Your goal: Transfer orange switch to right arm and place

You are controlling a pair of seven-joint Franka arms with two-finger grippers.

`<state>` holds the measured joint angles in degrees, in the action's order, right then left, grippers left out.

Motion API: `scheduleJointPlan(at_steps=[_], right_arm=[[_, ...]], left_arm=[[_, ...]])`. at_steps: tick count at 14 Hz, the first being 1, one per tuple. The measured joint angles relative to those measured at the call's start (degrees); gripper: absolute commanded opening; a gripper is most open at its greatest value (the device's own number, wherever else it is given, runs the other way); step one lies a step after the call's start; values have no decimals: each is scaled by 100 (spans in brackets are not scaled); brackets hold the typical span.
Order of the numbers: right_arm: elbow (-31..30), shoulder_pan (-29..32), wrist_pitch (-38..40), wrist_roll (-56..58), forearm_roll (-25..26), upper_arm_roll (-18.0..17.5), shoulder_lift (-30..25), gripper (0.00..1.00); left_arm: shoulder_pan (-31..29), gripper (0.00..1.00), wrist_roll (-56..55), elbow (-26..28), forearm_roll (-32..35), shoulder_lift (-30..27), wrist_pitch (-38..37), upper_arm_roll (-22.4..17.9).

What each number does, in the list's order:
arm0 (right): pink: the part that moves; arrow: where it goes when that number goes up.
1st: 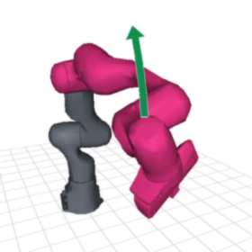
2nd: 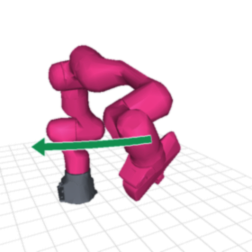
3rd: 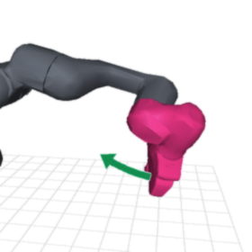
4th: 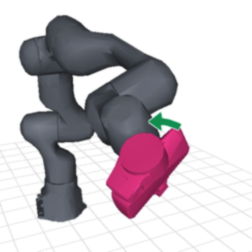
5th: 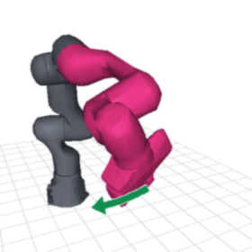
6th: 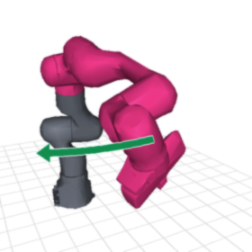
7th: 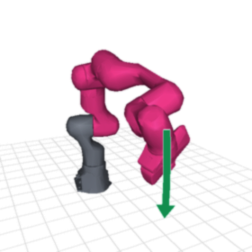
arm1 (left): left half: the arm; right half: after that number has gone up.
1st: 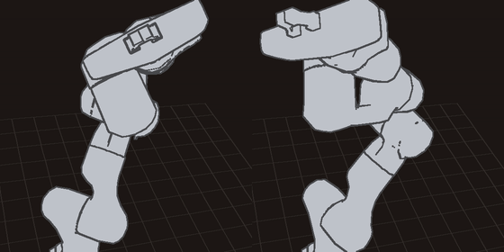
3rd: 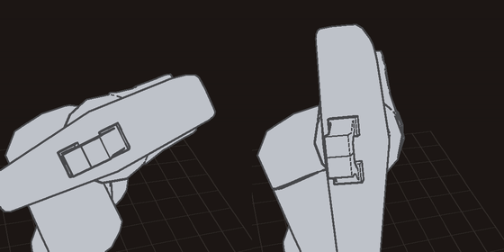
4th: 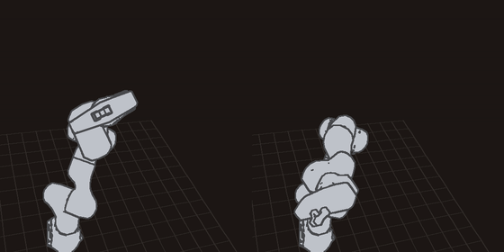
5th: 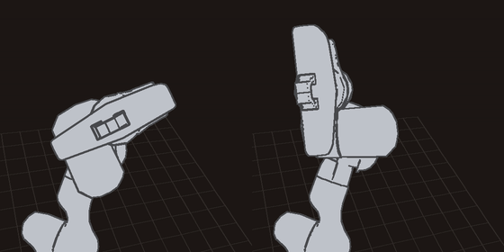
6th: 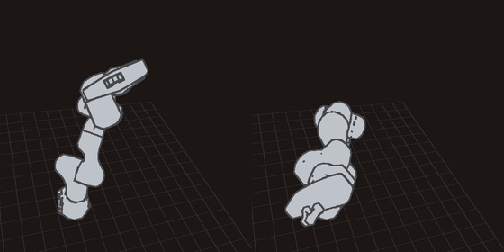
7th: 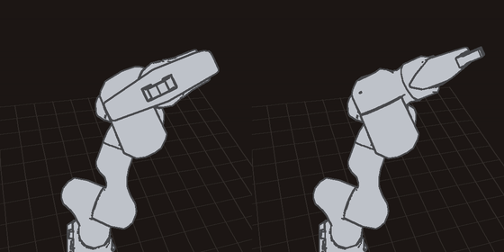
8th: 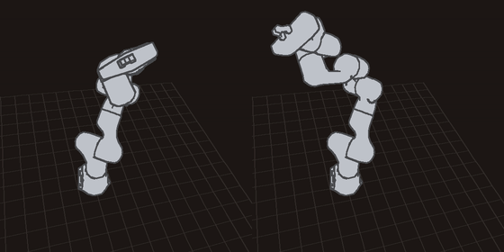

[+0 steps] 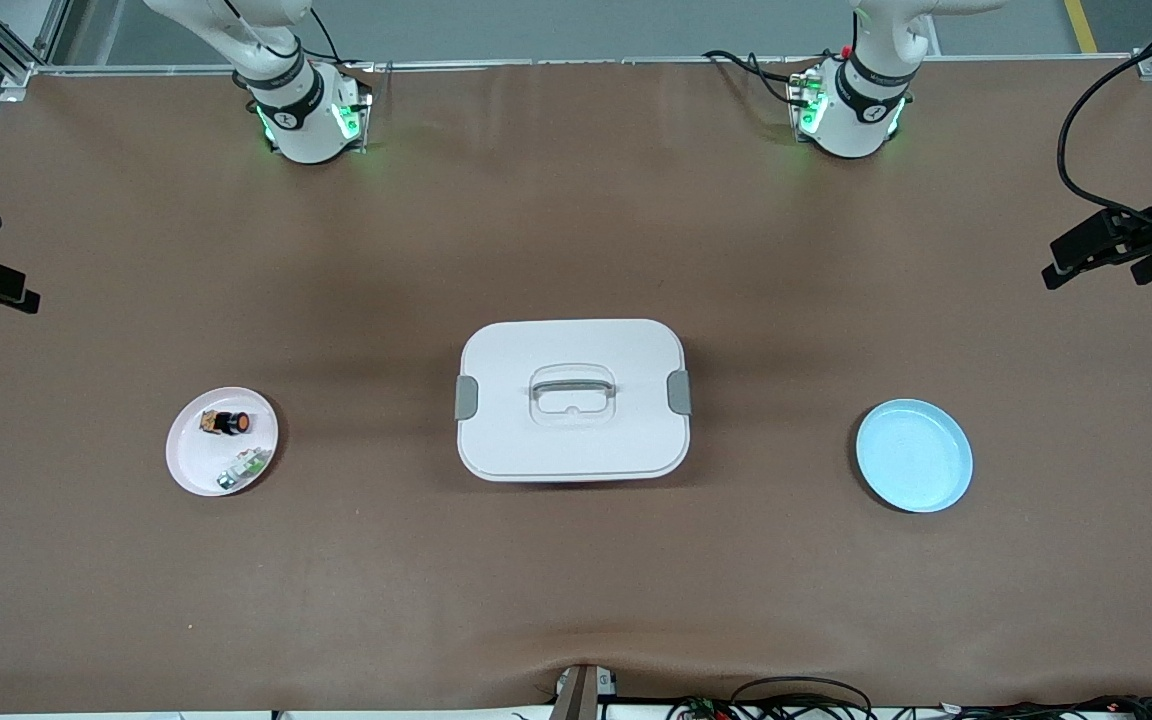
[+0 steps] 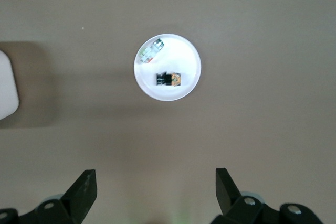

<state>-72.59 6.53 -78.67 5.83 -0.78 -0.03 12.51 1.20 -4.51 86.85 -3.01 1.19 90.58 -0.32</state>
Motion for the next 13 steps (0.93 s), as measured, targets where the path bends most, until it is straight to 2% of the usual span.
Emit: scheduleJointPlan(at_steps=[13], right_arm=[[30, 2, 232, -155, -92, 42, -298, 100]], left_arm=[[-2, 100, 7, 3, 0, 3, -60, 0]])
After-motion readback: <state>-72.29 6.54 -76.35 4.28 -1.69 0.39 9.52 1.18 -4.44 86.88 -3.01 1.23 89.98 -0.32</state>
